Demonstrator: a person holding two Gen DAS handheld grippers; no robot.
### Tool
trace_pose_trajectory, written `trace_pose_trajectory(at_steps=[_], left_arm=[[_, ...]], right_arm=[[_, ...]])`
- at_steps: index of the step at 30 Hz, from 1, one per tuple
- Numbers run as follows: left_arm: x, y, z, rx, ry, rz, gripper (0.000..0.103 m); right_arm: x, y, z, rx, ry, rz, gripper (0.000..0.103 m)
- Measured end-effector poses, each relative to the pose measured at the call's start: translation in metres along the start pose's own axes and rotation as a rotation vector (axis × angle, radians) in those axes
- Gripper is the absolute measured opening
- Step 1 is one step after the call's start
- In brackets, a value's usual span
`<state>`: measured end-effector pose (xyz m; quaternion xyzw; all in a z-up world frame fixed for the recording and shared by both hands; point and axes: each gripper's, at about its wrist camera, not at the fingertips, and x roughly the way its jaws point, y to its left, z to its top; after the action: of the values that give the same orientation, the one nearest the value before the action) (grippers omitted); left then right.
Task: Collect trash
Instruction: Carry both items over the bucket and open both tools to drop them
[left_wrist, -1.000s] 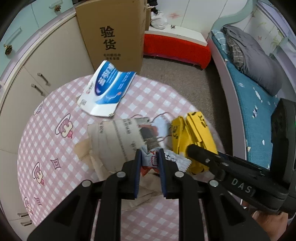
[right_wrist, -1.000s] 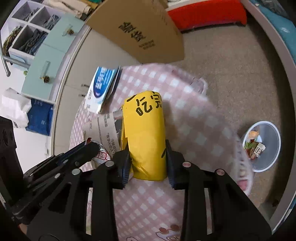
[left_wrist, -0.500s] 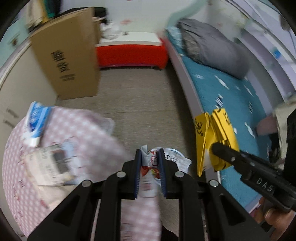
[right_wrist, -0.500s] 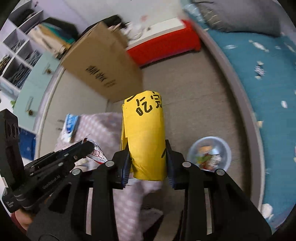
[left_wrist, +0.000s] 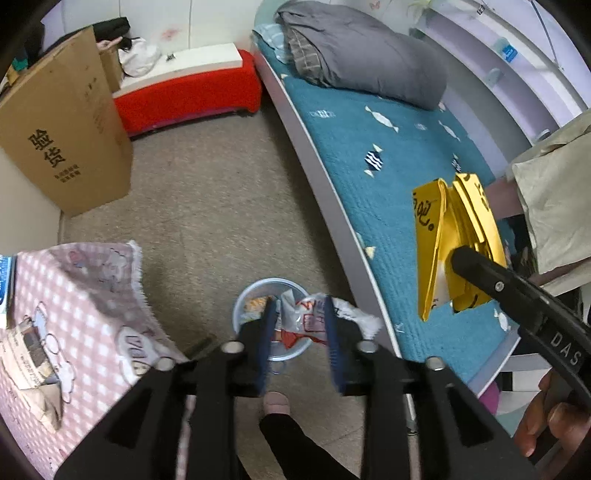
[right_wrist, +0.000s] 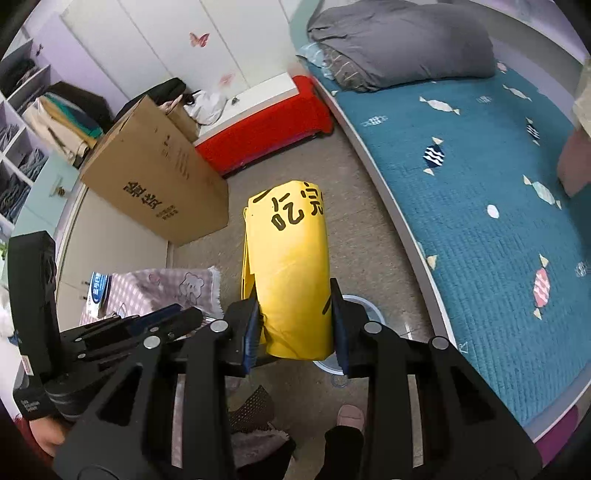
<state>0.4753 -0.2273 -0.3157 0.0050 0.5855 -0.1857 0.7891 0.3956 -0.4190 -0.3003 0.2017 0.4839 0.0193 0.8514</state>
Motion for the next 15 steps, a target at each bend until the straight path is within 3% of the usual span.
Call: trace_pose_trajectory(at_steps=[2, 3, 15], left_arm=[[0.000, -0.004, 0.002, -0.008, -0.005, 0.017, 0.058], [0.001, -0.004, 0.003, -0.012, -0.001, 0.015, 0.061], [-0.013, 0.002, 0.006, -0.050, -0.014, 0.046, 0.065]], right_arm=[[-0.003, -0.007, -0.001, 0.010, -0.003, -0.001, 0.032], [-0.004, -0.009, -0.001, 0.013, -0.002, -0.001, 0.032], [-0.005, -0.010, -0.006, 0.019, 0.015, 0.035, 0.033]])
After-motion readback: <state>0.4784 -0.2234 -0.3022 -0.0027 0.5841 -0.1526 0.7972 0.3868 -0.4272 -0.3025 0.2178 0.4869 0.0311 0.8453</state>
